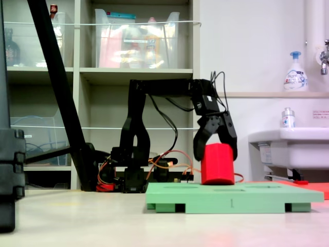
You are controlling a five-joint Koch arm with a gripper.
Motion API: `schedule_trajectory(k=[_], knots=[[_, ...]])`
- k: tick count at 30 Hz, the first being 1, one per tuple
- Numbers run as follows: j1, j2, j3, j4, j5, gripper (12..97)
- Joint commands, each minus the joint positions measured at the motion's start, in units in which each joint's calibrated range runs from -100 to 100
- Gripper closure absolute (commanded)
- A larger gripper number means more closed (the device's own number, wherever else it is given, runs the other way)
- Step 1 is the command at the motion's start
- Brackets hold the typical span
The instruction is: Put the octagonal pillar block into the corresponding hole
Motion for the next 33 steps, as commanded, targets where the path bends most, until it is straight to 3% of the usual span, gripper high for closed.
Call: schedule_trajectory(k=[1,33], knots=[[-0.39,2.82,-1.50,4.59,-0.29,69.0],[2.30,-11.84,-3.69,2.57,4.59,67.0]])
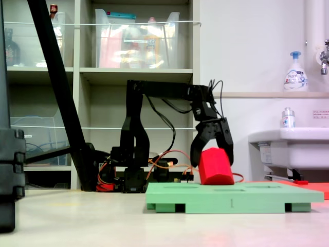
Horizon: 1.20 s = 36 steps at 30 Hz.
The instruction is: Put the octagonal pillar block into the corresponding hole
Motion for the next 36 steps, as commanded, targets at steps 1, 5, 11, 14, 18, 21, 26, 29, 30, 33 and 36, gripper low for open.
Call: schedule_trajectory(k=[1,5,11,14,18,21,26,29,30,33,36], knots=[[0.05,-2.54,0.52,2.08,0.39,67.0],[0.05,-6.45,-0.08,1.98,0.44,67.0],[-0.44,-12.04,-0.58,0.73,0.54,67.0],[-0.59,-15.95,-2.47,0.54,0.54,67.2],[-0.59,-19.02,-4.17,0.54,0.59,67.2],[-0.59,-20.14,-4.57,0.34,0.59,67.2],[-0.59,-21.54,-5.06,0.34,0.63,67.2],[-0.59,-22.66,-5.66,0.25,0.63,67.2],[-0.54,-22.93,-5.76,0.34,0.63,67.2],[-0.24,-23.35,-6.06,0.25,0.63,67.2],[-0.15,-23.35,-5.96,0.34,0.63,67.2]])
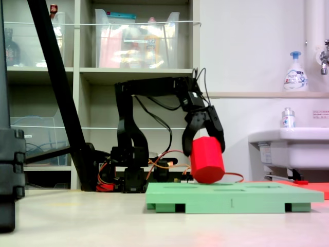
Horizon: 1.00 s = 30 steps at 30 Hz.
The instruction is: Put the octagonal pillar block into the corresponding hole
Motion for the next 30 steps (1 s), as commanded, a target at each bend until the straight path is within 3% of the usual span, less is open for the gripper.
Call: schedule_trajectory(k=[1,30], knots=[[0.10,-2.70,0.70,0.24,0.39,67.2],[-4.35,10.43,1.90,6.41,-3.91,66.9]])
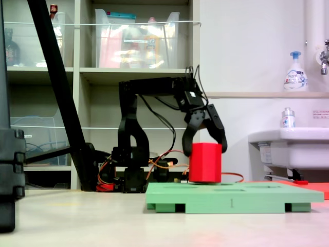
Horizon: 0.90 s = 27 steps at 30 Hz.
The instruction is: Put the octagonal pillar block into the corresponding hole
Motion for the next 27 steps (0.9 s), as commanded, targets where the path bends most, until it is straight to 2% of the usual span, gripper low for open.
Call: schedule_trajectory(k=[1,27], knots=[[-0.05,1.69,0.73,0.14,-0.73,66.8],[0.93,8.26,9.41,0.14,-4.25,66.5]])
